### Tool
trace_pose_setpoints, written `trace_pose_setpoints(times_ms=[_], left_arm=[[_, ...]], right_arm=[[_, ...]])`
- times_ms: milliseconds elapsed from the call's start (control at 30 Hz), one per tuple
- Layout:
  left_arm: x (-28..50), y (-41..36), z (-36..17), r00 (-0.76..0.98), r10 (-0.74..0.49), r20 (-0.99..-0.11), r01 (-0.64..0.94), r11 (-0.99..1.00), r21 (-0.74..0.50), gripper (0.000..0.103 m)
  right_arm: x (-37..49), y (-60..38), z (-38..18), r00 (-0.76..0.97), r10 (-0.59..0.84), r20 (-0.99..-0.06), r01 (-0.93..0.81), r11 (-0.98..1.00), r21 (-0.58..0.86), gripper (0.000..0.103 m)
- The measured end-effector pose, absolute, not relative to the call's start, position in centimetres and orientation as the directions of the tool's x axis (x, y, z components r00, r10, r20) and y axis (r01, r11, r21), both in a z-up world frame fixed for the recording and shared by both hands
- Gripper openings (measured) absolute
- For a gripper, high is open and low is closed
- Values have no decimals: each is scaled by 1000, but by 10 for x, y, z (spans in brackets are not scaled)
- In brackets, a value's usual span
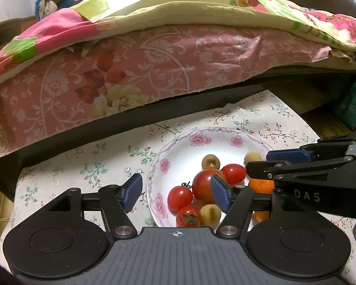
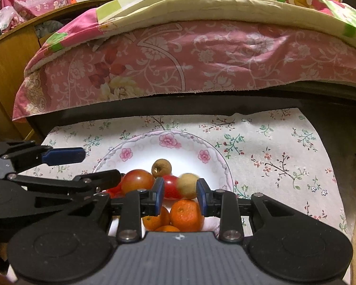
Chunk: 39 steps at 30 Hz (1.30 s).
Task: Organize fruits
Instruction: 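Open right tool to drop the tan fruit into the plate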
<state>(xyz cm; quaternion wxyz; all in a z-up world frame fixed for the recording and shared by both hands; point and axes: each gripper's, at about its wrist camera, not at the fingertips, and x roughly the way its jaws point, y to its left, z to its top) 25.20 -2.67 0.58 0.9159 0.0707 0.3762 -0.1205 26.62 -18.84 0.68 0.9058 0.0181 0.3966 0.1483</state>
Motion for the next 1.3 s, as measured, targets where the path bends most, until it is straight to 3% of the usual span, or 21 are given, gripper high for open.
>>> trace_pose_setpoints(times_ms=[200, 1167, 1300], left_arm=[[241, -22, 10, 699, -145, -700, 247, 968, 46, 83], [186, -13, 22, 734, -72, -675, 155, 986, 63, 87], [178, -12, 26, 747, -63, -661, 145, 987, 70, 96]], right_arm=[[257, -190, 10, 641, 275, -716, -247, 958, 147, 30], [193, -194, 23, 651, 277, -707, -225, 960, 169, 35], [187, -195, 24, 653, 280, -704, -221, 959, 177, 35]])
